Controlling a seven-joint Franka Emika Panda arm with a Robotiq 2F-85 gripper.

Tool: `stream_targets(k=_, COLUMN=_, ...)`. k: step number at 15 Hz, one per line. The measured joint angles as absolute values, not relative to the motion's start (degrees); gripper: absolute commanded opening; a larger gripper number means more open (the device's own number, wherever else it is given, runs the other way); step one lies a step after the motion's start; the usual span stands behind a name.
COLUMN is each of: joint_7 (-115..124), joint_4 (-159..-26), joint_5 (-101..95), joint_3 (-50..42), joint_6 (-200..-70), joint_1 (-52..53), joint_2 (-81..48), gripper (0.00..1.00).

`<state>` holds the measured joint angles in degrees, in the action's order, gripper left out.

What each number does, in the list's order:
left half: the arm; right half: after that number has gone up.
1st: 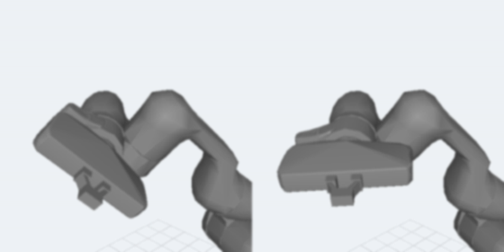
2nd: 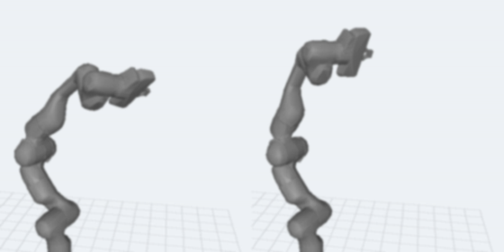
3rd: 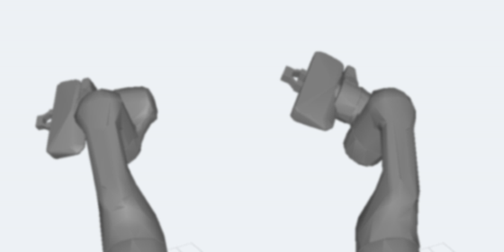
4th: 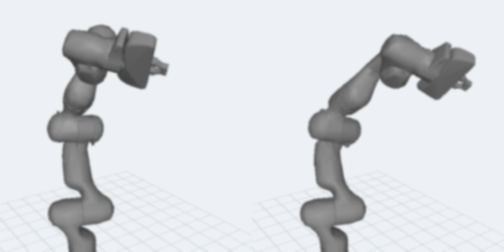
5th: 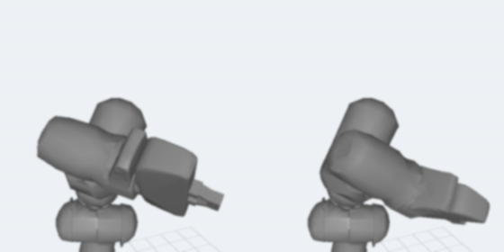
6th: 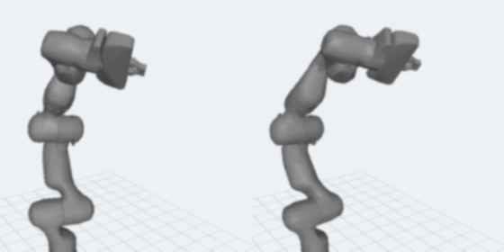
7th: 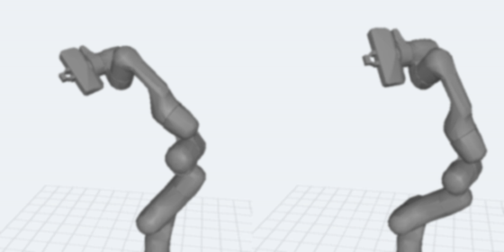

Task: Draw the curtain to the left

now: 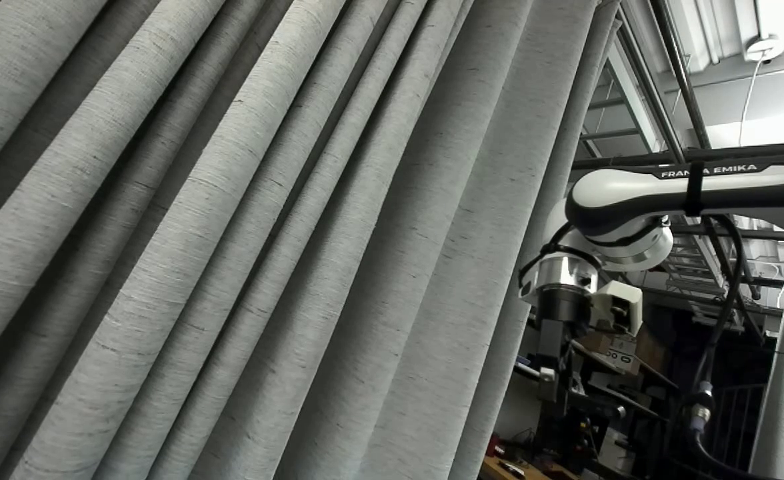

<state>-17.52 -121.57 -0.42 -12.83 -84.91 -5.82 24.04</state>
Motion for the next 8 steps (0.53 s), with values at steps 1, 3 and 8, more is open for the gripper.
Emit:
stream_targets(k=1, joint_7=-17.52, joint_4=-121.06, joint_5=-0.42, joint_3=-13.38, joint_6=-84.93, joint_1=-6.16, joint_2=24.04, gripper=1.0)
stream_targets(k=3, joint_7=-17.52, joint_4=-119.95, joint_5=-0.42, joint_3=-14.35, joint_6=-85.01, joint_1=-6.94, joint_2=24.03, gripper=1.0)
stream_targets(k=8, joint_7=-15.97, joint_4=-118.47, joint_5=-0.42, joint_3=-15.16, joint_6=-87.34, joint_1=-8.85, joint_2=24.03, gripper=1.0)
